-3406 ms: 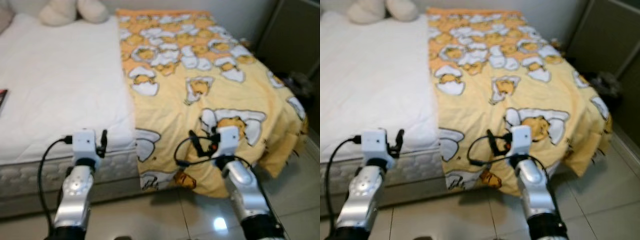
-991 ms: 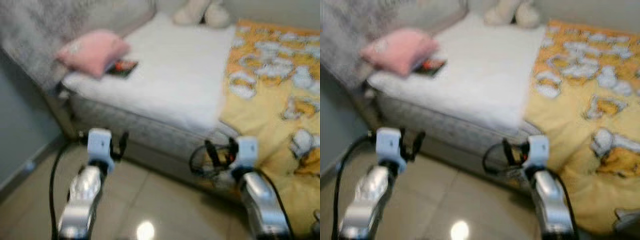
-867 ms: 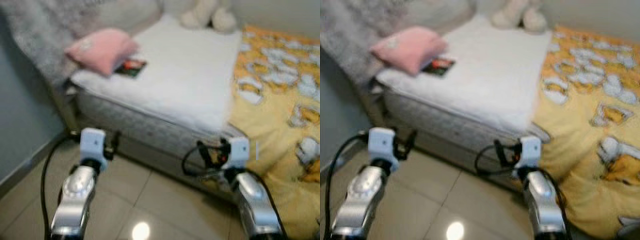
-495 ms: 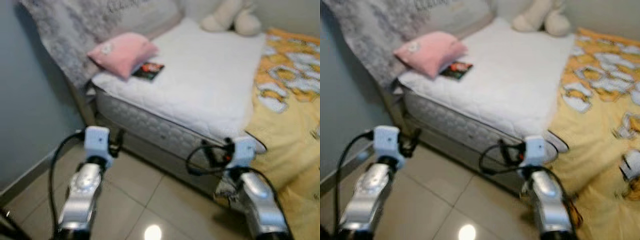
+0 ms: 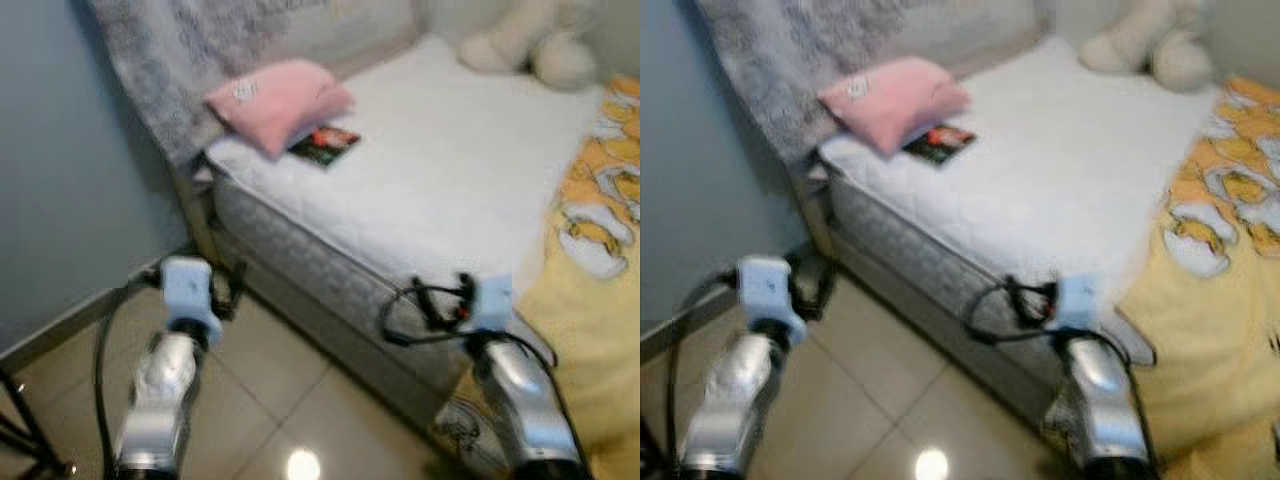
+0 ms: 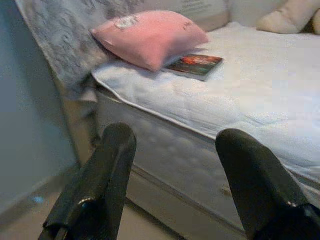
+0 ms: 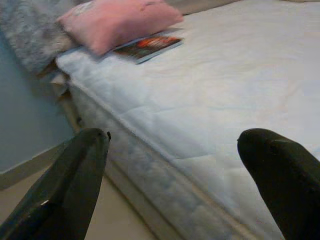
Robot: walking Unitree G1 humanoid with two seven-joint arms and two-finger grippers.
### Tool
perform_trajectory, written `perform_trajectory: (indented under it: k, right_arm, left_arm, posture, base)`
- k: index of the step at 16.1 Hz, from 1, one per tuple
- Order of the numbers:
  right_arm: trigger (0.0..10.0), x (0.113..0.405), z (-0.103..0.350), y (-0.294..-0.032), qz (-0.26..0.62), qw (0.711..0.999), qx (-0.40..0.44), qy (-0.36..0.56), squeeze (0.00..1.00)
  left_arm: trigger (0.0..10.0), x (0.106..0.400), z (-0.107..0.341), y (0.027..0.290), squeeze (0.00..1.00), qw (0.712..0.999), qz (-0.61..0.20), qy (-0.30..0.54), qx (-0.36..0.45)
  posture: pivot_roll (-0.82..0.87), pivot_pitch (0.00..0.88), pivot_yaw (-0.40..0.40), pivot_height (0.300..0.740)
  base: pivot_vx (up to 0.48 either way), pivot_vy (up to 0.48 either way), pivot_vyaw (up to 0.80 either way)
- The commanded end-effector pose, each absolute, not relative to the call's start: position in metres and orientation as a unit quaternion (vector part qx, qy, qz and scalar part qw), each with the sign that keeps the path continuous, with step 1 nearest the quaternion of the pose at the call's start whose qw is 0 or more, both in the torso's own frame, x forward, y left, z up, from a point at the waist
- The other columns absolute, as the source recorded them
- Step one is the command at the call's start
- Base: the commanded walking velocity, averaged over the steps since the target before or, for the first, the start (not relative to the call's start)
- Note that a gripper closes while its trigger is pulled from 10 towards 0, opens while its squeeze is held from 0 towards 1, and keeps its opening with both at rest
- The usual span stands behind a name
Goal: Clean up the room
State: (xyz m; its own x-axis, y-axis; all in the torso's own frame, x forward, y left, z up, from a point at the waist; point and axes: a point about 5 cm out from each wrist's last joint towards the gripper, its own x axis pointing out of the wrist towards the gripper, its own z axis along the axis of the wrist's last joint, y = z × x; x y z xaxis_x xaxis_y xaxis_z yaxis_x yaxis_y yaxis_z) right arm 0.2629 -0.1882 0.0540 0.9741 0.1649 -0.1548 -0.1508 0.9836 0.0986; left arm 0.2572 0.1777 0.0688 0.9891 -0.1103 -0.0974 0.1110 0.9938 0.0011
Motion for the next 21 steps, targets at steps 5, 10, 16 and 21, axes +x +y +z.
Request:
perform_trajectory:
  k: [5,10,16,21]
  right_arm:
    - [10.0,0.243,0.048,-0.19,0.088,0.992,0.024,0.088,0.21]
    - [10.0,0.251,0.047,-0.184,0.1,0.991,0.025,0.09,0.22]
    - [10.0,0.249,0.04,-0.186,0.106,0.988,0.029,0.106,0.24]
    - [10.0,0.25,0.037,-0.188,0.092,0.99,0.008,0.111,0.26]
  left_arm:
    - [10.0,0.241,0.067,0.194,0.0,0.996,-0.054,0.068,0.017]
    - [10.0,0.262,0.085,0.175,0.0,0.998,-0.051,0.028,0.021]
    - [10.0,0.262,0.088,0.167,0.0,0.997,-0.065,0.022,0.047]
    - [10.0,0.266,0.097,0.176,0.0,0.998,-0.022,0.01,0.051]
  posture:
    - [-0.02,0.0,-0.014,0.74]
    - [-0.01,0.0,-0.027,0.74]
    - [-0.01,0.0,-0.017,0.74]
    - [-0.02,0.0,0.006,0.74]
  base:
    - [0.206,-0.198,0.44]
    - [0.0,0.0,0.44]
    - [0.0,0.0,0.44]
    - [0.096,0.0,0.44]
